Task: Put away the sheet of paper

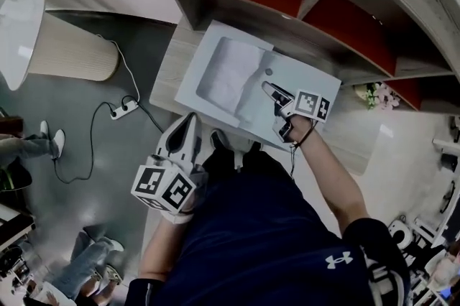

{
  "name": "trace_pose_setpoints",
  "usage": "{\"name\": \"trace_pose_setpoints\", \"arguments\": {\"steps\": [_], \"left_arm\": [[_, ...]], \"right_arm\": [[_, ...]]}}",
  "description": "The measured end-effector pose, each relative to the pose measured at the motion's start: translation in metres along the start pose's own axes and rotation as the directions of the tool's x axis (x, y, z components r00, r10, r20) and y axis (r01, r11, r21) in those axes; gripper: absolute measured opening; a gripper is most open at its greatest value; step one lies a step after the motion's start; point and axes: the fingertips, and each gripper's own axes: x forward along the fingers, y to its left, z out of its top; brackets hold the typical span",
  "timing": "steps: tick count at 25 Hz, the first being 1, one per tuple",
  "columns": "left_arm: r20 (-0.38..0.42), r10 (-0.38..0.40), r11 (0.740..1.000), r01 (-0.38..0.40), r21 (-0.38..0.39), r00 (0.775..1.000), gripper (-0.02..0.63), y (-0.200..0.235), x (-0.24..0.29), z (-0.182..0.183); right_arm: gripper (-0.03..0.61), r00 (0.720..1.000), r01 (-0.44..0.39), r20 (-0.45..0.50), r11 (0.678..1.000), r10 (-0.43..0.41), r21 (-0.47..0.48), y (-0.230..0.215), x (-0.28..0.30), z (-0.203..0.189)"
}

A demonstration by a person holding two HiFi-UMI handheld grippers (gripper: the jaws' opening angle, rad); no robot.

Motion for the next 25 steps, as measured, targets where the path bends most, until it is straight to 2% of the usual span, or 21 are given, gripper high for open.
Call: {"name": "trace_pose_setpoints", "arguments": {"steps": [5, 9, 12, 15, 18, 20, 22, 25], "left_arm": [[-0.002, -0.049, 0.998, 0.05, 0.037, 0.999, 0.017, -0.023, 0.015, 0.002], [0.014, -0.083, 0.994, 0.082, 0.068, 0.996, 0.017, -0.037, 0.026, 0.013], [0.033, -0.106, 0.991, 0.103, 0.087, 0.994, 0.017, -0.048, 0.031, 0.025], [0.052, -0.125, 0.987, 0.119, 0.106, 0.991, 0.017, -0.059, 0.034, 0.035], [0.07, -0.144, 0.983, 0.134, 0.127, 0.987, 0.017, -0.071, 0.035, 0.044], [0.081, -0.153, 0.979, 0.14, 0.148, 0.985, 0.017, -0.076, 0.033, 0.049], [0.09, -0.154, 0.975, 0.137, 0.174, 0.984, 0.017, -0.078, 0.029, 0.054], [0.102, -0.155, 0.969, 0.131, 0.21, 0.983, 0.017, -0.078, 0.023, 0.057]], "right_arm": [[0.146, 0.99, -0.03, 0.131, 0.981, 0.056, -0.194, 0.049, -0.059, 0.031], [0.121, 0.966, 0.003, 0.238, 0.918, 0.1, -0.397, 0.099, -0.106, 0.056], [0.097, 0.937, 0.062, 0.321, 0.835, 0.14, -0.546, 0.141, -0.139, 0.069], [0.083, 0.899, 0.137, 0.391, 0.72, 0.199, -0.68, 0.184, -0.168, 0.076], [0.055, 0.86, 0.218, 0.443, 0.605, 0.253, -0.766, 0.219, -0.19, 0.076], [0.041, 0.84, 0.269, 0.469, 0.54, 0.273, -0.798, 0.235, -0.199, 0.074], [0.034, 0.827, 0.308, 0.484, 0.491, 0.286, -0.815, 0.246, -0.202, 0.072], [0.029, 0.813, 0.347, 0.503, 0.449, 0.294, -0.823, 0.253, -0.203, 0.072]]}}
